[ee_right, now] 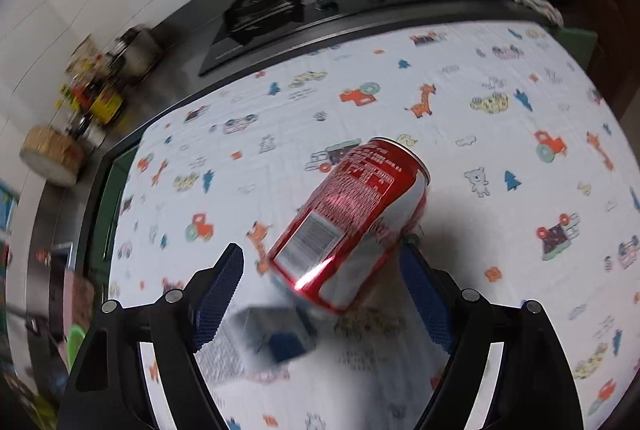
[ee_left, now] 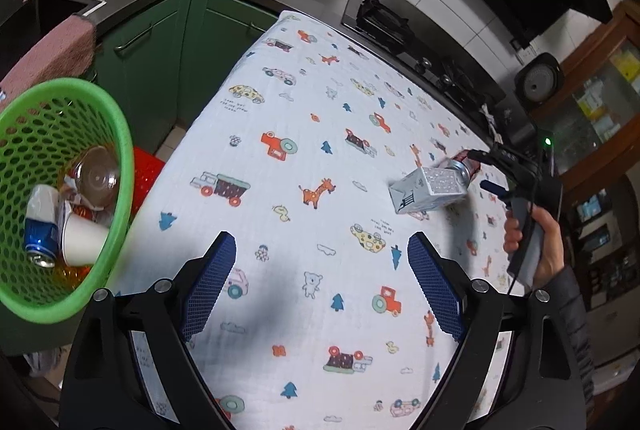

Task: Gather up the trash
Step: 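Grasp the white milk carton with the left tool while the right tool grasps the red Coca-Cola can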

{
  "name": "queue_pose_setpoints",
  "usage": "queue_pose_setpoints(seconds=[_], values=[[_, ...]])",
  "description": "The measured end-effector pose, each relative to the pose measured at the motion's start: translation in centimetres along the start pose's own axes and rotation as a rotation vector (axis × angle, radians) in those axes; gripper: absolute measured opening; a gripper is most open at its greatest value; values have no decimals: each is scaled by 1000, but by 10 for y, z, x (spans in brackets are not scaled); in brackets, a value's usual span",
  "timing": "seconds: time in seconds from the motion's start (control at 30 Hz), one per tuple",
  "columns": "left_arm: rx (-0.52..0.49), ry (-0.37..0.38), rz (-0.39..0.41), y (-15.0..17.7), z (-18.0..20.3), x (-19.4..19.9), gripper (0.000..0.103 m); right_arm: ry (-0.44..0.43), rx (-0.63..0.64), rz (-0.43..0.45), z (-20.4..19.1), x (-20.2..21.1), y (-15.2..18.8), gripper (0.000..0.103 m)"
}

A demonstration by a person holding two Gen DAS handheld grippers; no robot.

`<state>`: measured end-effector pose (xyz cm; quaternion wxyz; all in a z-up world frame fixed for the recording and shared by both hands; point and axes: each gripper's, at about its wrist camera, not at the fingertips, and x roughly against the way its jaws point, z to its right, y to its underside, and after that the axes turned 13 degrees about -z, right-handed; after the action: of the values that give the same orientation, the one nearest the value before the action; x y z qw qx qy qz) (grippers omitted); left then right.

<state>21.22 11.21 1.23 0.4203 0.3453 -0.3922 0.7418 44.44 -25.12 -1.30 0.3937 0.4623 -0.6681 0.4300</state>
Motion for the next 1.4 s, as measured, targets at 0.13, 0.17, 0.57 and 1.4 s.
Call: queue_pose_setpoints(seconds=[0.13, 0.17, 0.57, 1.4], values=[[-15, -19, -9, -4, 5, -9, 87, -22, -53, -17, 10, -15, -9, 78], [-18, -23, -10, -5, 6, -11, 87, -37, -67, -22, 13, -19, -11, 77], [-56, -61, -36, -8, 24, -35, 87, -147, -104, -49, 27, -27, -15, 73], [-291, -86, -55, -15, 111, -104, 87, -167, 179, -92, 69, 34, 77, 69]])
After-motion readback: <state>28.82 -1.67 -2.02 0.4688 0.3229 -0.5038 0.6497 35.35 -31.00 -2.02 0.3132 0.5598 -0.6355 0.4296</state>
